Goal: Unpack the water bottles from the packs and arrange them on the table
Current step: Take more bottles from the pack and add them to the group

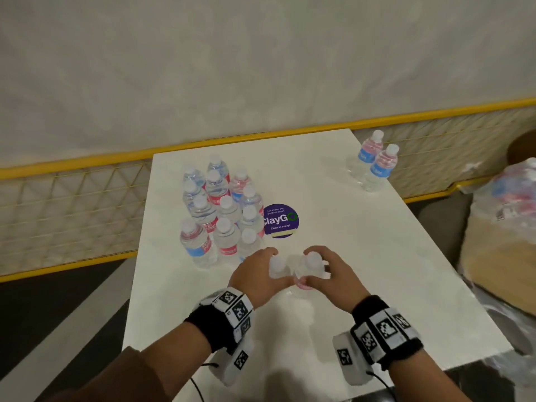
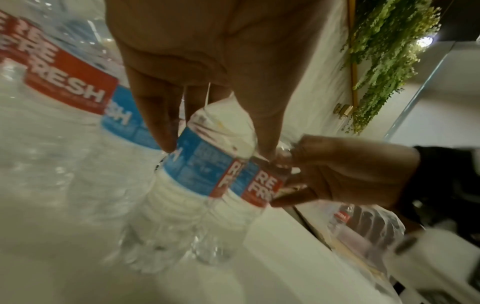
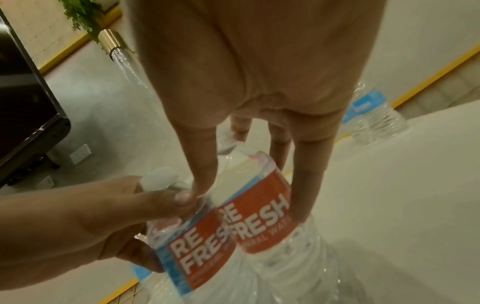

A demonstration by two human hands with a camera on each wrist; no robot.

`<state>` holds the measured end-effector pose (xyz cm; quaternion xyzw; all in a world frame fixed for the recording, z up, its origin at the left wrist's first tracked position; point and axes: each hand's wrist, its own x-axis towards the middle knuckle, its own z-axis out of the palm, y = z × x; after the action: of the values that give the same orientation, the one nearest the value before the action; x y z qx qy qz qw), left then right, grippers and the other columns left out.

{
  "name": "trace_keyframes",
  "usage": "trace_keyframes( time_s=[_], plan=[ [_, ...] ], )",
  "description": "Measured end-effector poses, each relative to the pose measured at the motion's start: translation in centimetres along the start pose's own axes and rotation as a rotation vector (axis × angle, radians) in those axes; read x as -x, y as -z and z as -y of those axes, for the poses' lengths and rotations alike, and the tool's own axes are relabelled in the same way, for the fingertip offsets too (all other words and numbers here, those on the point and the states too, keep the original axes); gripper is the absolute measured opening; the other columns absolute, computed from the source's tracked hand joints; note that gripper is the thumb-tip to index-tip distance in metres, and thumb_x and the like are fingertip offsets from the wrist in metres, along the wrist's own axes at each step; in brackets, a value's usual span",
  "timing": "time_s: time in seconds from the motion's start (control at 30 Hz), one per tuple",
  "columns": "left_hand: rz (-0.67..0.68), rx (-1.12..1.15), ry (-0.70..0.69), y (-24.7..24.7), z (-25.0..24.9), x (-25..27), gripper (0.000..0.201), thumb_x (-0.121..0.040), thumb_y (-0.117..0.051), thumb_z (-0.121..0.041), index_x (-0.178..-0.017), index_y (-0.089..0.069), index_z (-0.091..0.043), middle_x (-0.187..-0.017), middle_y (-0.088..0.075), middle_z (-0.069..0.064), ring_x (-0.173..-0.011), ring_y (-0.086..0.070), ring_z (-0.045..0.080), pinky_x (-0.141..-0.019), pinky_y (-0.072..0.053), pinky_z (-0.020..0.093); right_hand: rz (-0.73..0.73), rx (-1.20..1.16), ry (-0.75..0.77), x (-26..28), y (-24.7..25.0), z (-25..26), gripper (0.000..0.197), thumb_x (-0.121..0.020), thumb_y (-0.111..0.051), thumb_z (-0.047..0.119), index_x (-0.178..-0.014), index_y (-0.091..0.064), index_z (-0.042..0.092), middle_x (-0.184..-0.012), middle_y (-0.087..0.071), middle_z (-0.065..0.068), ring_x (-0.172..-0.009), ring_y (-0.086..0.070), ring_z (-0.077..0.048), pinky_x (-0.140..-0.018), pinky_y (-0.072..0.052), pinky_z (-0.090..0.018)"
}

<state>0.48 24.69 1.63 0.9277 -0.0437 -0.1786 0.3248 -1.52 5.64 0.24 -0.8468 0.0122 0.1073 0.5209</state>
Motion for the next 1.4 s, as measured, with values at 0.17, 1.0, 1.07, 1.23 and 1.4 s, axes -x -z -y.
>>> trace_keyframes(
  time_s=[0.17,1.0,1.07,1.23,1.4],
  plan=[
    [-0.144,0.101,-0.034,-1.0,3.2,1.7,0.062,-0.068,-0.073,-0.052,-0.118,-0.046,-0.028,-0.112,-0.052,-0.014,-0.106,-0.052,0.01,-0.09,-0.047,0.032,0.049,-0.005,-0.176,-1.1,-3.0,0.0,0.08,-0.069,-0.082,0.023,-0.133,-0.034,0.022,-0.119,-0.052,0.002,-0.11,-0.053,-0.018,-0.084,-0.045,-0.024],
    [-0.662,0.649,0.2,0.6,13.7,-5.0,0.134,-0.049,-0.093,-0.008,-0.146,-0.001,-0.02,-0.147,-0.035,0.007,-0.131,-0.04,0.019,-0.11,-0.034,0.042,-0.055,-0.436,-0.41,-7.7,-12.1,0.3,0.095,-0.057,-0.088,0.028,-0.132,-0.028,0.03,-0.129,-0.05,0.0,-0.117,-0.053,-0.03,-0.075,-0.057,-0.046],
    [-0.692,0.664,0.159,1.3,14.3,-5.9,0.126,-0.046,-0.093,-0.006,-0.14,-0.011,-0.025,-0.137,-0.045,0.005,-0.119,-0.05,0.015,-0.103,-0.041,0.039,-0.043,-0.426,-0.398,-8.1,-12.3,0.8,0.099,-0.059,-0.088,0.025,-0.133,-0.023,0.031,-0.131,-0.047,0.001,-0.118,-0.051,-0.028,-0.075,-0.056,-0.045],
    [-0.644,0.67,0.143,2.6,15.4,-7.8,0.134,-0.043,-0.093,-0.001,-0.144,-0.007,-0.018,-0.139,-0.046,0.01,-0.123,-0.051,0.024,-0.102,-0.043,0.047,-0.05,-0.409,-0.351,-8.4,-13.1,1.2,0.102,-0.061,-0.087,0.023,-0.136,-0.018,0.029,-0.135,-0.042,0.003,-0.121,-0.048,-0.023,-0.078,-0.055,-0.043],
    [-0.532,0.623,0.132,1.5,16.5,-7.1,0.142,-0.041,-0.085,0.0,-0.148,0.007,-0.02,-0.15,-0.027,0.015,-0.133,-0.038,0.03,-0.105,-0.038,0.056,0.049,-0.415,-0.364,-8.6,-13.1,1.8,0.101,-0.067,-0.083,0.017,-0.14,-0.014,0.032,-0.135,-0.041,0.005,-0.121,-0.048,-0.025,-0.086,-0.052,-0.049]
  ],
)
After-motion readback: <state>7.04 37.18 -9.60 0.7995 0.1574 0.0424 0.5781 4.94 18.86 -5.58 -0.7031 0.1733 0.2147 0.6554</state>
